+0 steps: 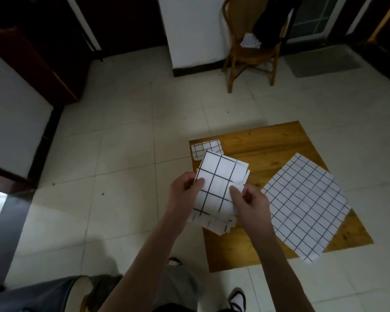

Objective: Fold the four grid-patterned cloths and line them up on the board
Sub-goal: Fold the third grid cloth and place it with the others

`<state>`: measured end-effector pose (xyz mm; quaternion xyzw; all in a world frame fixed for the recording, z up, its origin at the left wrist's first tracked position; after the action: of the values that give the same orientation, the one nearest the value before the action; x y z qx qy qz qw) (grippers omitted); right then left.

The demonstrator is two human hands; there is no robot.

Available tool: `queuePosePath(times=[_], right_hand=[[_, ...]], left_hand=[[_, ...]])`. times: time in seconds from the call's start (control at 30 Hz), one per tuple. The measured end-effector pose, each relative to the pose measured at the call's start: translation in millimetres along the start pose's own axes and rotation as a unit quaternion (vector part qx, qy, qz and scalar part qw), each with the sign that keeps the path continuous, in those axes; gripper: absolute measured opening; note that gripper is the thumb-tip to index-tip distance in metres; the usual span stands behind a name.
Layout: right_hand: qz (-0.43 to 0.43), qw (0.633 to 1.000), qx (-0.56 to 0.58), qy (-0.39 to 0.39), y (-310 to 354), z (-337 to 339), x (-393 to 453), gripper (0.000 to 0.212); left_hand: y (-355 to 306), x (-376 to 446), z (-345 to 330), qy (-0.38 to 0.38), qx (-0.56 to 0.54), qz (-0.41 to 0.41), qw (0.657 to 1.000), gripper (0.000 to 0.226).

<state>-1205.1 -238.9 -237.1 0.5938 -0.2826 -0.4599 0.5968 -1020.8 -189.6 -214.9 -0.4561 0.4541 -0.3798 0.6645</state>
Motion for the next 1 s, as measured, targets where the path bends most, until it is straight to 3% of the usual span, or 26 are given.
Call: queuePosePath(times=[0.23, 0.6, 1.0], right_hand=[[-0.008, 0.997, -0.005, -0.076, 11.6, -34.2, 20.8, 0.028], [-0.031, 0.97, 0.059, -0.235, 35.2, -119.4, 67.7, 0.019], [-0.055, 0.926, 0.081, -0.364, 25.3, -107.1, 41.4, 0.011]], left_hand=[[1.5, 50.7, 35.5, 0.077, -0.016, 0.009, 0.997, 0.007], [-0.3, 135.7, 124.5, 0.273, 0.014, 0.001, 0.962, 0.005], [2.4, 153.3, 80.6, 0.376, 0.01, 0.027, 0.926, 0.011]])
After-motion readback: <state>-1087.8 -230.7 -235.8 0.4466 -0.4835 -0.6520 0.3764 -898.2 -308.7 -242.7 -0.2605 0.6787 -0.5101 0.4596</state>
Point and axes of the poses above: each hand's wrist, its own x-axis towards the middle knuckle, its own z-axis out of the back of the hand, y = z × x, the point moved 5 cm from there along x, towards the middle knuckle, and after that the axes turned 13 degrees about y, right-handed, at the moved point
